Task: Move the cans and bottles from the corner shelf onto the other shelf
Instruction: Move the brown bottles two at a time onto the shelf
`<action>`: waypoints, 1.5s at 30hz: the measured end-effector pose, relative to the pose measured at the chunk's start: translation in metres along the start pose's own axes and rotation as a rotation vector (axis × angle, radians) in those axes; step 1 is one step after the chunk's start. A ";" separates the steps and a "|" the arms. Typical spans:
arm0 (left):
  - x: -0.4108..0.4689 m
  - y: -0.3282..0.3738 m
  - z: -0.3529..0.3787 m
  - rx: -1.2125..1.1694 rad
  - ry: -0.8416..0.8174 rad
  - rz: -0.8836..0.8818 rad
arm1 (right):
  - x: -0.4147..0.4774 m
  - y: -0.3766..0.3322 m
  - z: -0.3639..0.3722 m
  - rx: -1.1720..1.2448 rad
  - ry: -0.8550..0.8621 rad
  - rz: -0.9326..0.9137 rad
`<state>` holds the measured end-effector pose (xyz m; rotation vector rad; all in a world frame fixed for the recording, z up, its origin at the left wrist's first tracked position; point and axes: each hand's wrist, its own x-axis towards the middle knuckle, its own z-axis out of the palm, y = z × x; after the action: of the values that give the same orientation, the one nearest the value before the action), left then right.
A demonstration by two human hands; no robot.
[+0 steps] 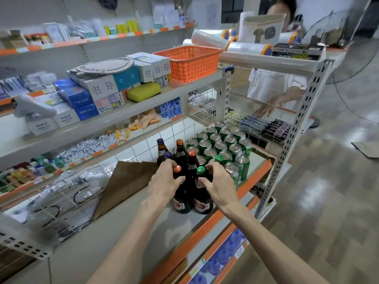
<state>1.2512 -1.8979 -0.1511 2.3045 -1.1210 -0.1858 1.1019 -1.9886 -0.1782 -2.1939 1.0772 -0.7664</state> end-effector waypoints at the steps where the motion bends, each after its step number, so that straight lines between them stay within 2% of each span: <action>1: 0.004 -0.001 0.002 0.005 -0.013 0.000 | 0.000 0.003 0.001 0.002 -0.011 0.006; 7: 0.019 -0.010 0.007 -0.043 -0.073 -0.039 | 0.006 0.018 0.001 0.050 -0.048 -0.002; 16: 0.012 -0.005 0.029 -0.195 0.077 -0.210 | 0.022 0.039 0.009 0.224 -0.188 -0.105; 20: 0.005 0.000 0.039 -0.309 0.156 -0.293 | 0.031 0.047 0.006 0.224 -0.293 -0.189; 25: 0.001 0.007 0.041 -0.400 0.176 -0.416 | 0.041 0.052 0.001 0.225 -0.372 -0.244; 32: -0.008 0.012 0.057 -0.413 0.347 -0.450 | 0.047 0.055 -0.001 0.232 -0.414 -0.303; 40: -0.037 0.034 0.070 -0.347 0.563 -0.528 | 0.053 0.051 -0.003 0.240 -0.450 -0.300; 45: -0.055 0.041 0.070 -0.296 0.672 -0.593 | 0.055 0.052 -0.009 0.240 -0.486 -0.363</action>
<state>1.1630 -1.9063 -0.1932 2.1089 -0.0620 0.1860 1.0981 -2.0630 -0.1957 -2.2233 0.3357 -0.4382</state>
